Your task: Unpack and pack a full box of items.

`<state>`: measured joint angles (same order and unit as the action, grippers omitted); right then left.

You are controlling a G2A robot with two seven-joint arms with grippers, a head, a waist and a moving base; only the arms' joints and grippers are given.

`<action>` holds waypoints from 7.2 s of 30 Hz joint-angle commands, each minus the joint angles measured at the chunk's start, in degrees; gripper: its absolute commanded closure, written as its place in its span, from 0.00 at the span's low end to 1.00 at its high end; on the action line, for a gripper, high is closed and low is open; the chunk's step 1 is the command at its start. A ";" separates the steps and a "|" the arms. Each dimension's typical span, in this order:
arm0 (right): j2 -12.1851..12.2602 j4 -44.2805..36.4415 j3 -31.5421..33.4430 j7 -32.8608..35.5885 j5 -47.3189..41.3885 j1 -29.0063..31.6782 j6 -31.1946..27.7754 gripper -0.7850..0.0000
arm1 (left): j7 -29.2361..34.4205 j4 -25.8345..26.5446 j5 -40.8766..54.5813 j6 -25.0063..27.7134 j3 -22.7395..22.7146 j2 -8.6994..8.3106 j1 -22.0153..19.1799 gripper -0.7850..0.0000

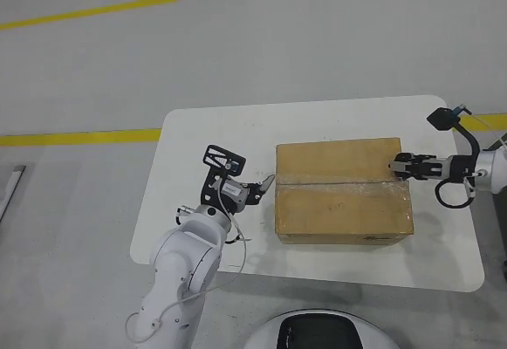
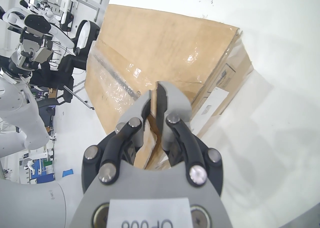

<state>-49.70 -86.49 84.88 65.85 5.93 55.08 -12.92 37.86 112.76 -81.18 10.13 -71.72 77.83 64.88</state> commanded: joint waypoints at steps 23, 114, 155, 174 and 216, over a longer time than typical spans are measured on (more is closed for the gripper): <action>1.35 0.37 0.95 2.48 -1.83 1.03 -3.91 0.62 | 0.01 -0.39 0.25 0.14 -0.21 -0.09 -0.20 0.00; 4.56 -7.98 0.48 -11.99 13.20 6.64 -14.72 1.00 | -5.80 -17.20 10.64 4.40 15.14 2.45 -12.04 1.00; 6.45 -8.38 13.88 -16.25 10.00 14.54 -10.57 0.13 | -6.48 -28.82 9.81 5.55 25.23 6.12 -20.80 1.00; 5.87 -10.63 17.89 -25.51 1.23 20.50 -9.30 1.00 | -6.06 -25.95 10.08 3.89 22.75 6.90 -20.52 0.00; -1.81 -22.61 -22.77 -44.37 59.17 12.93 14.71 1.00 | -2.41 2.82 -3.66 -3.18 -6.15 0.86 3.99 0.00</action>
<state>-51.46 -109.13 61.98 21.29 64.98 67.83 1.72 35.45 115.58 -84.85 6.95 -77.87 78.69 68.86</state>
